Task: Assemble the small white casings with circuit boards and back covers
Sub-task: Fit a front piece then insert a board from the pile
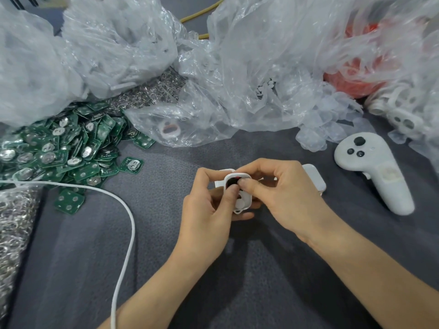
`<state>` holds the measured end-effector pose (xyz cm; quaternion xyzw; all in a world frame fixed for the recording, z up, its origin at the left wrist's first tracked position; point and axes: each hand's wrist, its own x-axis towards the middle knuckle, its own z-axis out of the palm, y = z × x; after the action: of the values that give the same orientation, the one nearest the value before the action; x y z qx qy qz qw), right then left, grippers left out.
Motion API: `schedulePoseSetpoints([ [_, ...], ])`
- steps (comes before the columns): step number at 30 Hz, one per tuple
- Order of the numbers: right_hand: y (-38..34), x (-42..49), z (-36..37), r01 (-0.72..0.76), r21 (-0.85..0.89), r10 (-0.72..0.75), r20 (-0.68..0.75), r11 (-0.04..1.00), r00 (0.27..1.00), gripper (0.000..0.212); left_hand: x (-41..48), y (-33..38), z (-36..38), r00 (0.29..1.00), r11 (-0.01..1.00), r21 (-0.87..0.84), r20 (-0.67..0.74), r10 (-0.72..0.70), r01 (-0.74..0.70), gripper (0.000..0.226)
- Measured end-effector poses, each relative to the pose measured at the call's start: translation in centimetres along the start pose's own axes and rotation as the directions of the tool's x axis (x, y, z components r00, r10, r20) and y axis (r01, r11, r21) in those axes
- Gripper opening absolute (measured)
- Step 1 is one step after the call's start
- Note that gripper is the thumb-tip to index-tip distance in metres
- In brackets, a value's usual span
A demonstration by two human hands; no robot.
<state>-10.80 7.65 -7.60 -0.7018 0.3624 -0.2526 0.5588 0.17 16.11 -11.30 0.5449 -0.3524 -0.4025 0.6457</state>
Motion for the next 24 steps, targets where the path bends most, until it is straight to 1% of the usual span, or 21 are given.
schedulePoseSetpoints([
  [4,-0.03,-0.15,-0.2,-0.038,0.054,0.037,0.011,0.998,0.999,0.018,0.05,0.18,0.03,1.0,1.0,-0.012,0.013,-0.023,0.023,0.015],
  [5,0.03,-0.1,-0.2,-0.037,0.021,0.037,-0.001,0.999,0.999,0.017,0.06,0.21,0.01,0.999,0.999,-0.01,0.022,-0.035,0.036,0.015],
  [8,0.27,-0.03,0.18,-0.006,-0.182,-0.002,-0.044,0.983,0.999,0.015,0.22,0.34,-0.13,0.996,0.997,0.002,0.039,-0.084,0.084,0.016],
  [12,0.26,-0.05,0.61,0.001,-0.248,-0.014,-0.049,0.969,0.999,0.017,0.34,0.54,-0.27,0.991,0.993,-0.003,0.067,-0.114,0.115,0.017],
  [15,0.31,0.08,0.32,-0.01,-0.221,0.002,-0.035,0.975,0.999,0.015,0.3,0.61,-0.28,0.99,0.993,-0.011,0.068,-0.121,0.122,0.016],
  [18,0.2,0.11,-0.07,-0.079,-0.06,0.079,0.003,0.995,0.997,0.015,0.32,0.67,-0.25,0.988,0.991,-0.034,0.085,-0.127,0.13,0.012],
  [19,0.17,0.11,-0.11,-0.093,-0.031,0.093,0.008,0.995,0.996,0.016,0.34,0.68,-0.24,0.989,0.991,-0.033,0.084,-0.125,0.128,0.012],
  [21,0.26,0.11,-0.05,-0.084,-0.053,0.085,0.002,0.995,0.996,0.018,0.3,0.73,-0.26,0.99,0.991,-0.028,0.07,-0.125,0.128,0.012],
  [24,0.29,-0.01,0.22,-0.055,-0.136,0.051,-0.033,0.989,0.998,0.017,0.31,0.71,-0.23,0.988,0.989,-0.035,0.065,-0.138,0.141,0.011],
])
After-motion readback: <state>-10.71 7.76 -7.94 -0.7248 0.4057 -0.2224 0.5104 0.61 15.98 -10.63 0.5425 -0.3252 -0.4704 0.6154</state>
